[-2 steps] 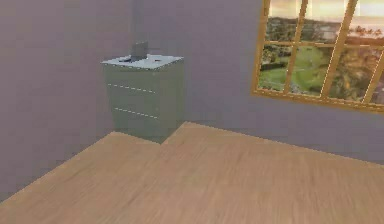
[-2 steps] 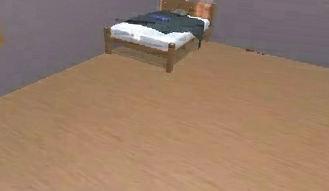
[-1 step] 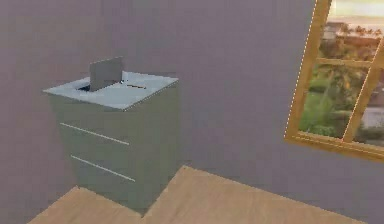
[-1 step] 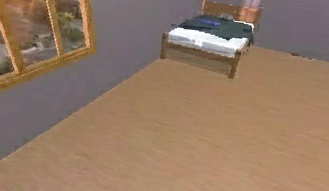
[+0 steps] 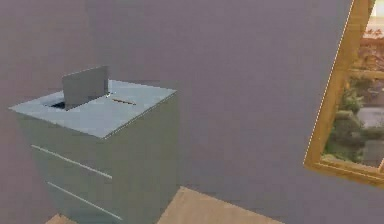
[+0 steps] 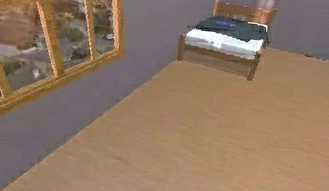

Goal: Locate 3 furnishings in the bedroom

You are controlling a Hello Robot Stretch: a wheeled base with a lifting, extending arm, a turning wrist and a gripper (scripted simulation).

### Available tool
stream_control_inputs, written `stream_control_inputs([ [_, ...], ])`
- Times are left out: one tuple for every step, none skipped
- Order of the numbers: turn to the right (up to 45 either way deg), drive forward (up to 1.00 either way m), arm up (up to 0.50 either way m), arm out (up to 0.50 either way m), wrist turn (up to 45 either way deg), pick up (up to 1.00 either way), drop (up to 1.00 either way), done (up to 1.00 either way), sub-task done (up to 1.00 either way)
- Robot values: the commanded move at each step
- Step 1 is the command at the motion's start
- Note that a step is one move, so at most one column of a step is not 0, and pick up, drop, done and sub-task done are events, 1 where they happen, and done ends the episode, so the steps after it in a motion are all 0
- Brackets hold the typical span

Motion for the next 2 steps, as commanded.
stream_control_inputs([
  [-24.0, 0.0, 0.0, 0.0, 0.0, 0.0, 0.0, 0.0, 0.0],
  [0.0, 0.0, 0.0, 0.0, 0.0, 0.0, 0.0, 1.0, 0.0],
])
